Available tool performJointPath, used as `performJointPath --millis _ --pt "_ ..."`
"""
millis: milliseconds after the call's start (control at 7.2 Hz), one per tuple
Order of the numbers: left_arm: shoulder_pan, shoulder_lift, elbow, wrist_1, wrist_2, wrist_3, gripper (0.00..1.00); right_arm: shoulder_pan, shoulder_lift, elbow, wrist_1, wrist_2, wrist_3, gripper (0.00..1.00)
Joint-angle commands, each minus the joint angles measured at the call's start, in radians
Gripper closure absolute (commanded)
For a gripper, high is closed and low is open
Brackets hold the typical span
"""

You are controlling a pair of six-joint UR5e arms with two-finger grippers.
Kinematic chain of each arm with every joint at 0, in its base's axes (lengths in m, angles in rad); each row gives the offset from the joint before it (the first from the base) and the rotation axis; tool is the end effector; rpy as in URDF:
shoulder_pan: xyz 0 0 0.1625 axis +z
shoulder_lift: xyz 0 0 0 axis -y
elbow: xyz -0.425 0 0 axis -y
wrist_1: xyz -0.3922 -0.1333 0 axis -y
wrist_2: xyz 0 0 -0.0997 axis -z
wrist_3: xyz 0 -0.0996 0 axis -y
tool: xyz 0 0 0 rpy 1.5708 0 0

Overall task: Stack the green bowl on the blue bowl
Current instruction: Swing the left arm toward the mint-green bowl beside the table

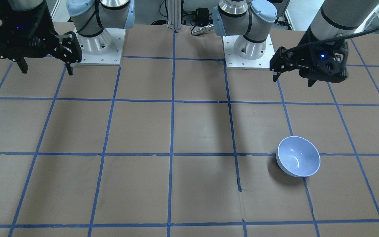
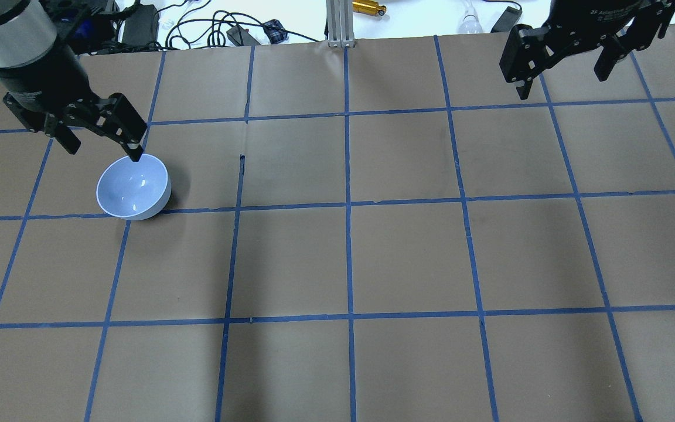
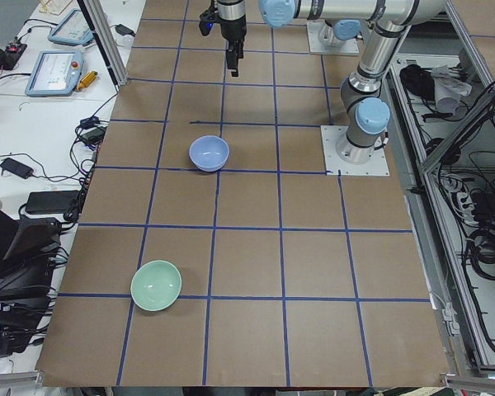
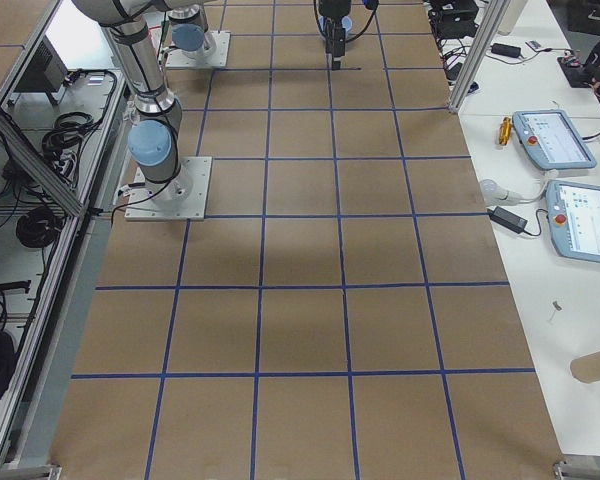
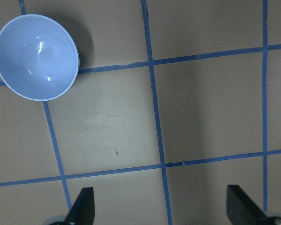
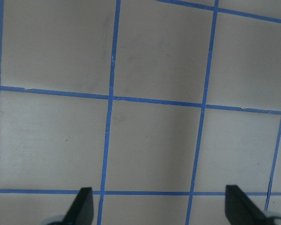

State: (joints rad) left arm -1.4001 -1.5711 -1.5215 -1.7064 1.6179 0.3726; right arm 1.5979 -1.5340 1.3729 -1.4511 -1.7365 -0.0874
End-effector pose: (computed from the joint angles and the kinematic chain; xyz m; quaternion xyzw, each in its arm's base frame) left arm -0.0448 -0.4974 0.4990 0.1017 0.9936 0.0480 0.0111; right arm 0.1306 -0.5031 0.5561 0.0553 -0.9948 0.0181 0.0833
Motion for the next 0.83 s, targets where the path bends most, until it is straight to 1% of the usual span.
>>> performJointPath --millis 0,278,417,556,694 --pt "0.151 -0.016 0.000 0.005 0.005 0.232 0.00 -0.001 0.000 0.000 0.000 0.000 0.000 0.00" --pt "0.261 -0.049 -0.005 0.078 0.008 0.464 0.00 0.000 0.000 0.000 0.000 0.000 0.000 0.00" --pt "0.327 -0.070 0.000 0.086 0.010 0.567 0.00 -0.001 0.000 0.000 0.000 0.000 0.000 0.00" --pt "0.389 -0.102 0.000 0.124 0.005 0.648 0.00 0.000 0.000 0.000 0.000 0.000 0.000 0.00" --pt "0.423 -0.136 0.006 0.157 0.007 0.767 0.00 0.000 0.000 0.000 0.000 0.000 0.000 0.00"
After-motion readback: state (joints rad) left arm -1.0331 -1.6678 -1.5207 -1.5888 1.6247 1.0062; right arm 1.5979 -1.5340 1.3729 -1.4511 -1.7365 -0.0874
